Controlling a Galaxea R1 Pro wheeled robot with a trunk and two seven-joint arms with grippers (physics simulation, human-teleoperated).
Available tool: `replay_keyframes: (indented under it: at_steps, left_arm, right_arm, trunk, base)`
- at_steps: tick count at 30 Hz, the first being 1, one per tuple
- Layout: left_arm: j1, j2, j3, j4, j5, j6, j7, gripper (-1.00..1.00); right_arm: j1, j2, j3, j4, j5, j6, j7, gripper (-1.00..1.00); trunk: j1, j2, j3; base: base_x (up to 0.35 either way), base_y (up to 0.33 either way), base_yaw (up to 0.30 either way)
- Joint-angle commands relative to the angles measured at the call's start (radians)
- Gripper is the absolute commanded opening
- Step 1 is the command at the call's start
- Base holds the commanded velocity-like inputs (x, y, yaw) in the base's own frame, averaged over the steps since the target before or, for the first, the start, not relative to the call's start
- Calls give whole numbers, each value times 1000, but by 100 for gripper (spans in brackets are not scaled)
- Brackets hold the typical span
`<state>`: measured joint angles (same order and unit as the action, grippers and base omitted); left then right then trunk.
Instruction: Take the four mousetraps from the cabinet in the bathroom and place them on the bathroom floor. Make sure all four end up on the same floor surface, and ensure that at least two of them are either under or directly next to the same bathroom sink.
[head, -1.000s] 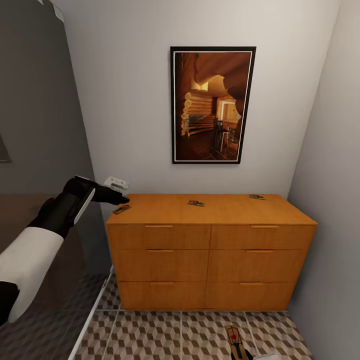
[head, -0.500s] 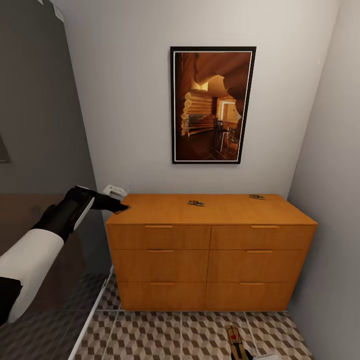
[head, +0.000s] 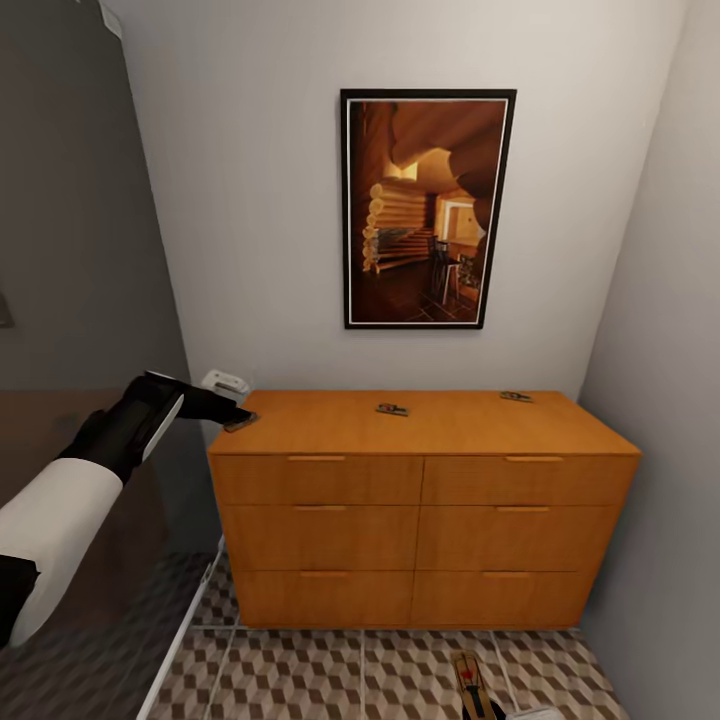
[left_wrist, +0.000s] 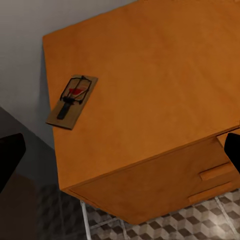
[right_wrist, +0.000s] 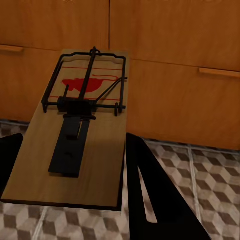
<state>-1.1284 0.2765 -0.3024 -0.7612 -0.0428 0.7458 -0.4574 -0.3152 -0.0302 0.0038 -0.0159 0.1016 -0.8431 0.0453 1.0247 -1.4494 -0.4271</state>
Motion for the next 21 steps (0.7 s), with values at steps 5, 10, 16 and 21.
replay_keyframes:
  at_steps: [5, 10, 16, 21]
  left_arm:
    - [-1, 1, -3, -2, -3, 1, -6, 100]
    - [-1, 0, -3, -3, -2, 0, -6, 100]
    - [-1, 0, -3, 1, -2, 0, -6, 100]
    - [-1, 0, -3, 0, -2, 0, -6, 100]
  right_arm:
    - [-1, 0, -1, 1, 0, -2, 5, -100]
    - [0, 0, -1, 1, 0, -2, 5, -100]
    - [-1, 0, -1, 1, 0, -2, 5, -100]
    - [0, 1, -1, 1, 0, -2, 5, -100]
  trunk:
    - [0, -1, -1]
    - [0, -1, -1]
    - [0, -1, -1]
    - [0, -1, -1]
  base:
    - [112, 0, 0]
    - [20, 0, 0]
    - [2, 115, 0]
    - [0, 136, 0]
